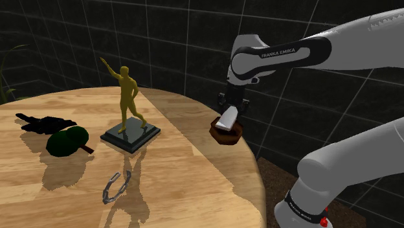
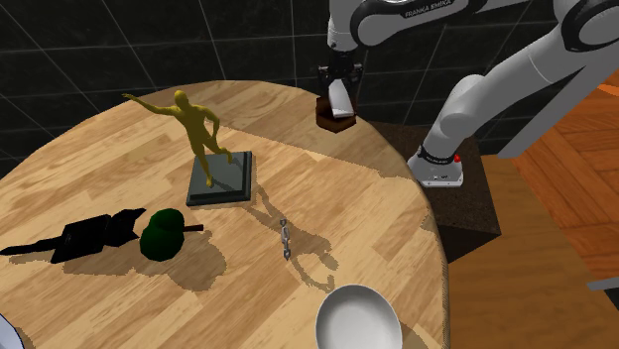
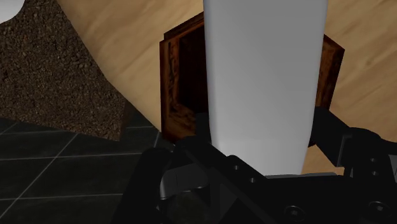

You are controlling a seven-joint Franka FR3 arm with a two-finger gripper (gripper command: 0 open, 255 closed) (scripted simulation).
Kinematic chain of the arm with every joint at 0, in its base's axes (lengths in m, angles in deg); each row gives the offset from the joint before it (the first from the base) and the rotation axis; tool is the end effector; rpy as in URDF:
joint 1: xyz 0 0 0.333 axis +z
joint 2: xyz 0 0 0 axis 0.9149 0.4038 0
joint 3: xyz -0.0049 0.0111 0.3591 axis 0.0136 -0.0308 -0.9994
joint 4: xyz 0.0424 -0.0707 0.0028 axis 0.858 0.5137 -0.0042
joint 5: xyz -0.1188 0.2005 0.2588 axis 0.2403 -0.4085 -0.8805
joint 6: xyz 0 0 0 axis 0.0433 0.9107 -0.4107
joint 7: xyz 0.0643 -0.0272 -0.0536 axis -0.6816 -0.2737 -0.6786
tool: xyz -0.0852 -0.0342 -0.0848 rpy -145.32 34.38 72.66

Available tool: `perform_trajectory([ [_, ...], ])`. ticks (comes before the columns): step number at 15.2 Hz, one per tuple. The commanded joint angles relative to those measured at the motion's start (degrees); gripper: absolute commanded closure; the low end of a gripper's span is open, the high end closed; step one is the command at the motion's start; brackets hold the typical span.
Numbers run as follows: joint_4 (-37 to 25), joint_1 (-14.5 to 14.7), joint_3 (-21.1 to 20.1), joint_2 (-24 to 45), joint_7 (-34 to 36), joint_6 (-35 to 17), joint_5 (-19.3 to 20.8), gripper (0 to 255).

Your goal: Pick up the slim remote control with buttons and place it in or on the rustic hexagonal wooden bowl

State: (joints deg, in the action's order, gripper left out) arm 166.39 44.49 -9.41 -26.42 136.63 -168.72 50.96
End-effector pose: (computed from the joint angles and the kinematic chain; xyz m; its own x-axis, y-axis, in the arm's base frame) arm 0.3405 -0.0056 0.5071 0.2880 -0.9576 -0.0079 -0.9576 -0.2881 0.0089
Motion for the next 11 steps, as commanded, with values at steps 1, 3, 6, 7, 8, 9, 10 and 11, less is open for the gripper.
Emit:
perform_trajectory([
  [1, 1.3, 0.0, -0.2, 0.4, 0.0, -1.7, -0.1, 255],
  [3, 2.5, 0.1, -0.4, 0.9, 0.0, -3.4, -0.2, 255],
  [6, 4.2, 0.1, -0.8, 1.7, 0.1, -6.0, -0.3, 255],
  [7, 4.6, 0.1, -0.8, 1.9, 0.1, -6.6, -0.3, 255],
  [8, 4.6, 0.1, -0.8, 1.9, 0.1, -6.6, -0.3, 255],
  [9, 4.6, 0.1, -0.8, 1.9, 0.1, -6.6, -0.3, 255],
  [10, 4.6, 0.1, -0.8, 1.9, 0.1, -6.6, -0.3, 255],
  [11, 4.6, 0.1, -0.8, 1.9, 0.1, -6.6, -0.3, 255],
])
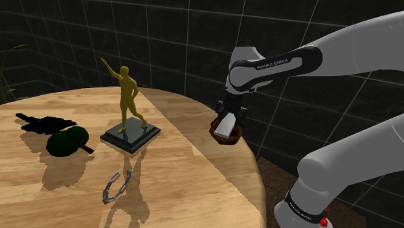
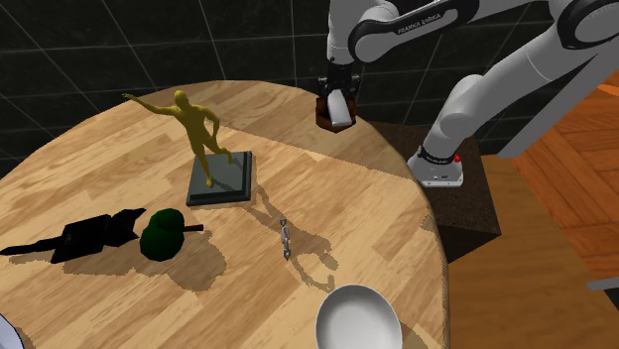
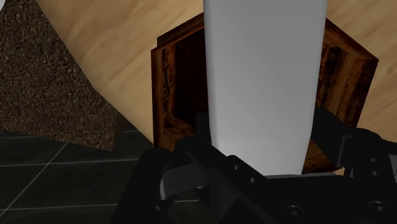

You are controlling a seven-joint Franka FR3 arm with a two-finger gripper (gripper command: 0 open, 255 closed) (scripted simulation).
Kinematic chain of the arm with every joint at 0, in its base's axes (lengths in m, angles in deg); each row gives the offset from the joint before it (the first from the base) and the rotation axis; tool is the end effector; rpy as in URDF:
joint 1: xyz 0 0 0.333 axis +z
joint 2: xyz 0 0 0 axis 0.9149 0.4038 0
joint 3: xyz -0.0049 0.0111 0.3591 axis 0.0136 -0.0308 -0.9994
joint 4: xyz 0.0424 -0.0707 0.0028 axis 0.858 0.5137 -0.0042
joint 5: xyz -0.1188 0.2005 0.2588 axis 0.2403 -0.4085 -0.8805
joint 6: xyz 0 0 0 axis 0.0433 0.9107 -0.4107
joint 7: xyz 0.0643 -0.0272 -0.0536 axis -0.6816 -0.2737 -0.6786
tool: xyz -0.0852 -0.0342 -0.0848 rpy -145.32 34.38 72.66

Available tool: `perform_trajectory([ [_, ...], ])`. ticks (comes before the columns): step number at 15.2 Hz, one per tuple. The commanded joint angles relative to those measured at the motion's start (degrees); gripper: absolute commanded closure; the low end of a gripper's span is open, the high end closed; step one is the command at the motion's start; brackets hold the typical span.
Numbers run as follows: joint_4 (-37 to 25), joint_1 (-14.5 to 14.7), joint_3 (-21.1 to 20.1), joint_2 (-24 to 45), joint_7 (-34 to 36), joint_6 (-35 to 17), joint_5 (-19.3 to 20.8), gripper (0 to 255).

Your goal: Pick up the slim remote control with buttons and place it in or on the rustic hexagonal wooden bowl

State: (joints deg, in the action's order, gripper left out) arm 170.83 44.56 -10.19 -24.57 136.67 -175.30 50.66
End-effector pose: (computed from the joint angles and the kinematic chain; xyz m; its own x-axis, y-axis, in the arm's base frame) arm 0.3442 -0.0069 0.4732 0.2877 -0.9577 -0.0053 -0.9577 -0.2877 0.0042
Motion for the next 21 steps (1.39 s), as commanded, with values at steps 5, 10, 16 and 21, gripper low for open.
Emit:
perform_trajectory([
  [5, 0.1, 0.1, 0.0, 0.0, 0.0, 0.1, 0.0, 0],
  [10, -1.3, 0.0, 0.2, -0.6, 0.0, 2.1, 0.1, 0],
  [16, -5.5, -0.1, 1.0, -2.1, 0.0, 7.9, 0.4, 0],
  [21, -5.5, -0.1, 1.0, -2.1, 0.0, 7.9, 0.4, 0],
])
